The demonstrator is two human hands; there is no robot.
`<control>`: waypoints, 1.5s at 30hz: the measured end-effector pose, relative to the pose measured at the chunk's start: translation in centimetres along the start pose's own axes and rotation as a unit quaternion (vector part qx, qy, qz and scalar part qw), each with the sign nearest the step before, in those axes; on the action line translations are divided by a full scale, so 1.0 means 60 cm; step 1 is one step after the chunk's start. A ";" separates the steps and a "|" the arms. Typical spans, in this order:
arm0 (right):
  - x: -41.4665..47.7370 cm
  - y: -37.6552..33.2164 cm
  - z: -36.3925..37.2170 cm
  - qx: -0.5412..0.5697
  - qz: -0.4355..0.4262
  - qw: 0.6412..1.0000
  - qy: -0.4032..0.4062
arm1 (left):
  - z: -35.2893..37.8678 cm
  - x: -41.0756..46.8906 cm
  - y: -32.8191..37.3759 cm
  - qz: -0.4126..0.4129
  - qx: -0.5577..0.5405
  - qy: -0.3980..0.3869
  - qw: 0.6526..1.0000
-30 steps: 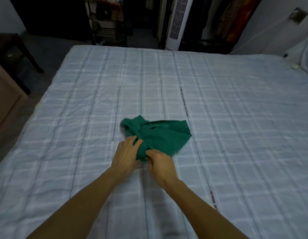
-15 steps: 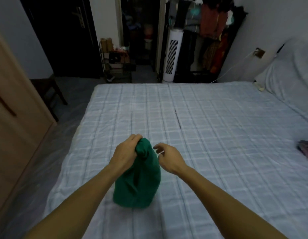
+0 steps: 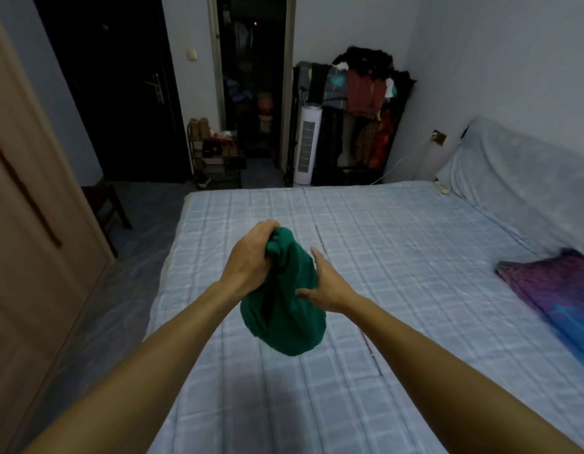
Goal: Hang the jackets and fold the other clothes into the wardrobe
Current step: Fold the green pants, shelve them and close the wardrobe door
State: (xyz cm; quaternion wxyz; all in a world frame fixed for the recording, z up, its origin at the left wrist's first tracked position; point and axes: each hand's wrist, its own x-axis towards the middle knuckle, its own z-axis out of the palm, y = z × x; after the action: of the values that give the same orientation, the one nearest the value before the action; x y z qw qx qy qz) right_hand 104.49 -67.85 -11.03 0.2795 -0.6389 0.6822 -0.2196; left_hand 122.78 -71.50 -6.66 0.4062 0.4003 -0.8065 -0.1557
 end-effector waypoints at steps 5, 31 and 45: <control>-0.086 0.014 -0.034 -0.039 0.048 0.996 -0.058 | -0.036 -0.039 0.077 -0.012 0.000 0.039 0.999; -0.262 -0.011 -0.231 0.366 0.163 0.912 0.087 | 0.117 -0.135 0.350 -0.147 -0.062 -0.068 0.985; -0.227 0.043 -0.257 0.191 0.090 0.975 0.073 | 0.194 0.005 0.264 -0.398 -0.260 -0.022 0.879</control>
State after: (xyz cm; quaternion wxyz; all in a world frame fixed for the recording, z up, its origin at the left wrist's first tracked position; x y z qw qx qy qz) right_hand 92.71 -54.94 0.19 0.3644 -0.4924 0.7008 -0.3655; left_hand 105.39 -62.57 -4.57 0.3822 0.5637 -0.5183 -0.5172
